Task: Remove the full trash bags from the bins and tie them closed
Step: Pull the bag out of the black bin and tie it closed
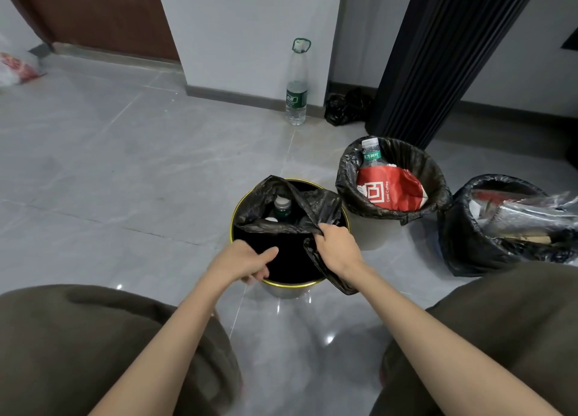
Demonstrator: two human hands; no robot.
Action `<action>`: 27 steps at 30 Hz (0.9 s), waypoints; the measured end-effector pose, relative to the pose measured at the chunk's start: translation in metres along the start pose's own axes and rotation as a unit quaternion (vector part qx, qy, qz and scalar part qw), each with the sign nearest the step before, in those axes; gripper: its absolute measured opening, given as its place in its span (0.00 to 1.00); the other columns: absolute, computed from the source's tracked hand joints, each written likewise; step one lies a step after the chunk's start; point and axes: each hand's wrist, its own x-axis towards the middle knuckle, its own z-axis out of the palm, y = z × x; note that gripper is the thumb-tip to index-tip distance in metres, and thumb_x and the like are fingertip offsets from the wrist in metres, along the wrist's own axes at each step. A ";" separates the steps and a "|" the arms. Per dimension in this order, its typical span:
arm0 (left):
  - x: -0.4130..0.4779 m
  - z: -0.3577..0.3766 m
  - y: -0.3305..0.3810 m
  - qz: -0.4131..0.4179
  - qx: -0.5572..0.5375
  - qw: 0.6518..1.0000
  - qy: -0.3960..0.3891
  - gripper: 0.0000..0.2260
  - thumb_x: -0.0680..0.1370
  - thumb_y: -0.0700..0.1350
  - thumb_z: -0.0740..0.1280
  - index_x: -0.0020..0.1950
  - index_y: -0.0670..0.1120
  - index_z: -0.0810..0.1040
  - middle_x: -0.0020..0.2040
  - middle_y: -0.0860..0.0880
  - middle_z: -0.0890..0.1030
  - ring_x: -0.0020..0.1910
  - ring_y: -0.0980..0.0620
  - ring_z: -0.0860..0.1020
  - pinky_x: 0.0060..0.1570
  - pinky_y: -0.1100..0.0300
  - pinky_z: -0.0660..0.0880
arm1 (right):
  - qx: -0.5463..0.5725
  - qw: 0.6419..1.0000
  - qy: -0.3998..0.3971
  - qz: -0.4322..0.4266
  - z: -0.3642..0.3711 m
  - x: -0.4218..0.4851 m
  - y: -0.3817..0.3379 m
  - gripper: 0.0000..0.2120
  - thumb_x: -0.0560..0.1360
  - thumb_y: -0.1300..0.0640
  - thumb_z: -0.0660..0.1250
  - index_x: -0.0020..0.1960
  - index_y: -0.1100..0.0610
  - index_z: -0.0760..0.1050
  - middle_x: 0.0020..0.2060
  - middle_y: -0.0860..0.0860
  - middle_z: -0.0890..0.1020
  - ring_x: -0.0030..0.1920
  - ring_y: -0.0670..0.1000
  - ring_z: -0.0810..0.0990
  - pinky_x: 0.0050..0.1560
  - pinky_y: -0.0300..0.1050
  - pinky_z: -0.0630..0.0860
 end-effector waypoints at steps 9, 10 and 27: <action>0.004 0.044 -0.022 -0.164 -0.289 0.932 -0.142 0.24 0.81 0.58 0.54 0.70 0.43 0.64 0.45 0.46 0.85 0.38 0.49 0.84 0.30 0.64 0.76 | 0.097 0.994 0.025 -0.040 0.002 -0.001 -0.012 0.10 0.79 0.60 0.55 0.42 0.62 0.70 0.38 0.59 0.79 0.43 0.62 0.75 0.43 0.52 0.69; 0.008 0.048 -0.024 -0.165 -0.338 0.916 -0.137 0.21 0.82 0.53 0.54 0.70 0.41 0.65 0.44 0.44 0.85 0.36 0.49 0.84 0.29 0.62 0.77 | 0.112 0.992 0.031 -0.042 0.001 -0.001 -0.013 0.11 0.80 0.60 0.55 0.42 0.63 0.71 0.37 0.59 0.79 0.42 0.61 0.75 0.44 0.52 0.70; 0.040 0.041 -0.009 -0.036 -0.515 0.856 -0.021 0.18 0.82 0.38 0.56 0.70 0.50 0.59 0.45 0.37 0.80 0.29 0.46 0.83 0.31 0.54 0.81 | 0.407 0.870 0.248 -0.127 -0.116 -0.041 -0.084 0.13 0.82 0.58 0.55 0.55 0.56 0.78 0.47 0.41 0.81 0.50 0.37 0.77 0.52 0.28 0.71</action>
